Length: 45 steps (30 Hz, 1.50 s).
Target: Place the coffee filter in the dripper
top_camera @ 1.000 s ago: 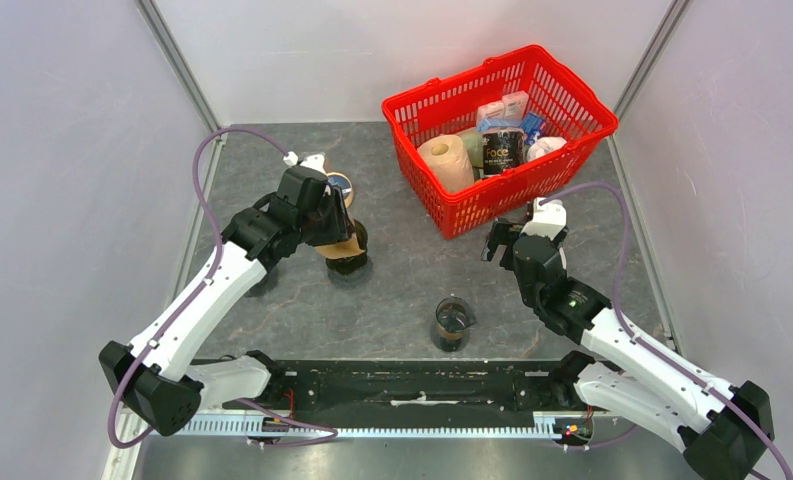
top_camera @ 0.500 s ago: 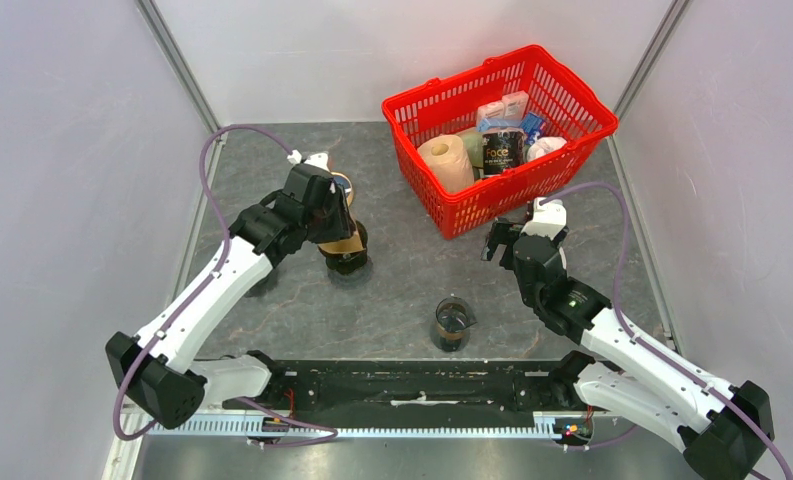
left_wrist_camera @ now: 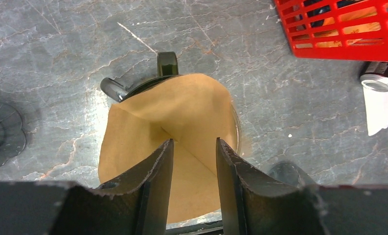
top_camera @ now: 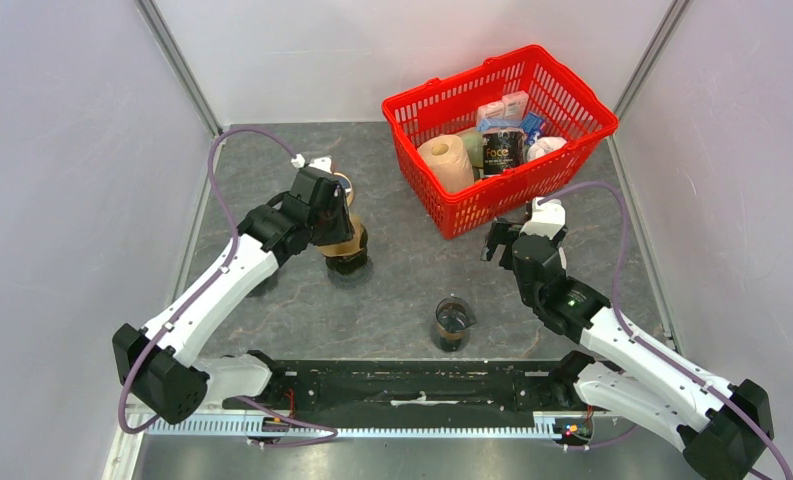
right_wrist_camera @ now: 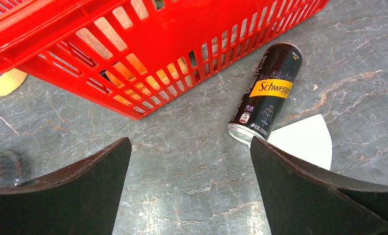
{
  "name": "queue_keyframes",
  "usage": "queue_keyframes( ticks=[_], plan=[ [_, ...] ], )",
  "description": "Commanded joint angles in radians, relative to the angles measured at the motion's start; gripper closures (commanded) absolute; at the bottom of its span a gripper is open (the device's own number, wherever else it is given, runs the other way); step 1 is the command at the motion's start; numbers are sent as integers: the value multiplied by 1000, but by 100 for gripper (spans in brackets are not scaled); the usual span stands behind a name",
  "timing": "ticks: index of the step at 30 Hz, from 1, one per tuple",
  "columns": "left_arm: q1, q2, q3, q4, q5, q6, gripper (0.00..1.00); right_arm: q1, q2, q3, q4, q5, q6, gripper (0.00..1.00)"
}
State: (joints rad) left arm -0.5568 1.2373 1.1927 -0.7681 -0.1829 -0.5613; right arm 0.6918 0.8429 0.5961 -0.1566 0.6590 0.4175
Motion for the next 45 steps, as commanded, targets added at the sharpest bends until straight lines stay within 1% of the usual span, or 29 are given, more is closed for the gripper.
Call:
queue_keyframes(
  ticks=[1, 7, 18, 21, 25, 29, 45],
  plan=[
    [0, 12, -20, 33, -43, -23, 56, 1, 2, 7, 36, 9, -7, 1],
    [1, 23, -38, 62, -15, -30, 56, 0, 5, 7, 36, 7, -5, 1],
    [4, 31, -30, 74, -26, -36, 57, 2, 12, 9, 36, 8, -6, 1],
    [5, 68, -8, 56, -24, -46, 62, 2, 16, 11, 37, 7, -6, 1],
    [5, 120, 38, -23, -30, -54, 66, 1, 14, 8, 37, 8, -9, 1],
    [6, 120, 34, -52, -33, -52, 66, 1, 13, 8, 37, 9, -7, 1],
    [17, 212, 32, -27, 0, -44, 67, 1, 19, 5, 37, 11, -7, 1]
  ],
)
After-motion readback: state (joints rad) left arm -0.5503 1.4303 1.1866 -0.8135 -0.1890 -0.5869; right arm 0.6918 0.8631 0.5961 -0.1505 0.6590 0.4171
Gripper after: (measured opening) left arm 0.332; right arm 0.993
